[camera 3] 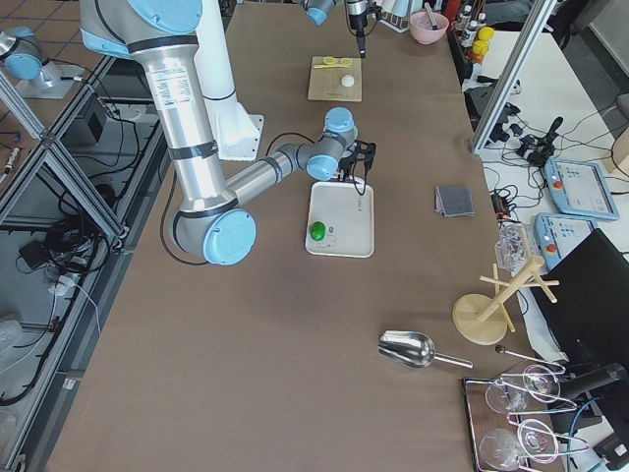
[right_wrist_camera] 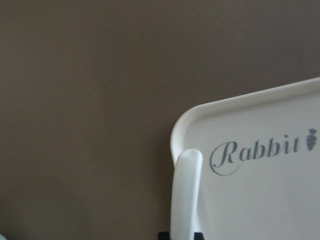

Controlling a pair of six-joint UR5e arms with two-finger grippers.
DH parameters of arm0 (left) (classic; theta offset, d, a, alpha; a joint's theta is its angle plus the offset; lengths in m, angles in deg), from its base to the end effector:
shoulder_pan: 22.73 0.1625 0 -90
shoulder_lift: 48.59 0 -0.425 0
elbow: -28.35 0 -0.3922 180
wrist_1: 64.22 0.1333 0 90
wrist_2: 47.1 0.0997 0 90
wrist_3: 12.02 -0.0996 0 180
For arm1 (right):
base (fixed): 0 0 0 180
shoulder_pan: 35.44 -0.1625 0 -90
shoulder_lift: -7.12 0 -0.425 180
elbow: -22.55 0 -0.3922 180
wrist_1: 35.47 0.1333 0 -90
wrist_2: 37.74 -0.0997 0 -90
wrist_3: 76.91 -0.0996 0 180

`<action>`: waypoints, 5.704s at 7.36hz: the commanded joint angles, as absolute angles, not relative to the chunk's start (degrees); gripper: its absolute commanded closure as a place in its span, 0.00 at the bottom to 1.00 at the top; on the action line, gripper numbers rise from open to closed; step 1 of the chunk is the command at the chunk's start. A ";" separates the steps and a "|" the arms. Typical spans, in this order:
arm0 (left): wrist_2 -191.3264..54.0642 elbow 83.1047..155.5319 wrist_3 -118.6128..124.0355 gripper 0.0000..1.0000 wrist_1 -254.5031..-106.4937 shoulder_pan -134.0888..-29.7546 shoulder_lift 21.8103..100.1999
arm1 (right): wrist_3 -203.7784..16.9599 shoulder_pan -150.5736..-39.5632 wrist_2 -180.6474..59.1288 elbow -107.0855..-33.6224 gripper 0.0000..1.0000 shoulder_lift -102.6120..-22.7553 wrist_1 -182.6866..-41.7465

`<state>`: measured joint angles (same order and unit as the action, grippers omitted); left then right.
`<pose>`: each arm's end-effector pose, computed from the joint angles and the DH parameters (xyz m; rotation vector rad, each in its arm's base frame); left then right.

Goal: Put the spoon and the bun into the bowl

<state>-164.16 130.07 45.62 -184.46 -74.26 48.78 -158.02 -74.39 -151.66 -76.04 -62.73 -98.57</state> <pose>0.2779 -0.4911 0.4379 0.2350 0.9227 -0.1057 -0.4251 -0.4631 0.3420 0.0369 -1.0317 0.2748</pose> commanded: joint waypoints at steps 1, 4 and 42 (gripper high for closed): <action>-161.88 129.95 45.81 0.16 -184.54 -68.45 48.44 | -162.57 -71.58 -147.54 -75.97 1.00 -54.61 -104.71; -158.02 127.93 45.81 0.30 -184.72 -65.35 48.88 | -167.59 -67.09 -141.91 -74.92 1.00 -48.70 -107.01; -182.63 128.98 -14.83 0.01 -181.20 -110.09 29.63 | -81.13 -126.05 -174.41 -81.16 0.00 -97.64 -105.96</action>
<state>-182.68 128.82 -14.79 -180.07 -110.04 29.65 -81.10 -126.12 -174.29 -81.10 -97.65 -106.00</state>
